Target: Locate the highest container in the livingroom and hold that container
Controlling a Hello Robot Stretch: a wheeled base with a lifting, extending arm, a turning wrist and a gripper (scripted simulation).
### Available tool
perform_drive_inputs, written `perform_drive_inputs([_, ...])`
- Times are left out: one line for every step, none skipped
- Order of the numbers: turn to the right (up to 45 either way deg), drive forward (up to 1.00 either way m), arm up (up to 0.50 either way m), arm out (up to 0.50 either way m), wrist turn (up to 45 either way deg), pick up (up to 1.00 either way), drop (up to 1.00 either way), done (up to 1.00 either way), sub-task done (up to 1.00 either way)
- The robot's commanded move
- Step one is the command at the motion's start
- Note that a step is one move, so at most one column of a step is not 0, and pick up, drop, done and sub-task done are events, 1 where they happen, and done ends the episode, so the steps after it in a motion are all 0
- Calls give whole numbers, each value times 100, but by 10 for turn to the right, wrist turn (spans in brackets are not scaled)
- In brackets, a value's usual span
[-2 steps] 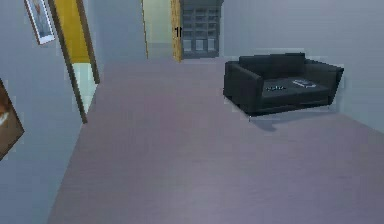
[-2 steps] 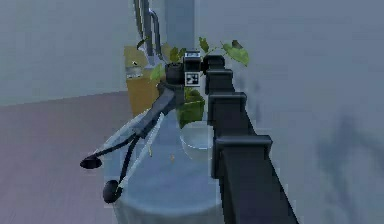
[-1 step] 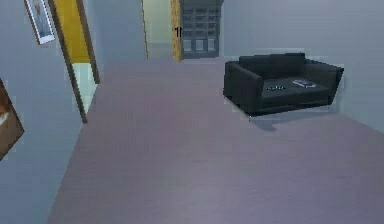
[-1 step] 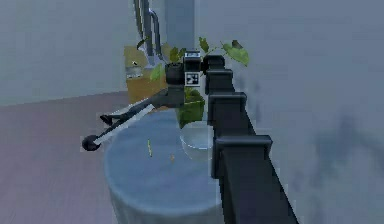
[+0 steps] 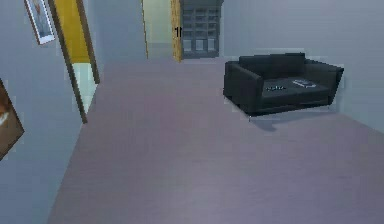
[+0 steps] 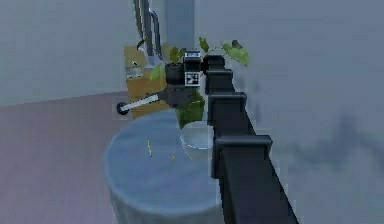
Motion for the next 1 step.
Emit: perform_drive_inputs([0, 0, 0, 0, 450, 0, 0, 0, 0])
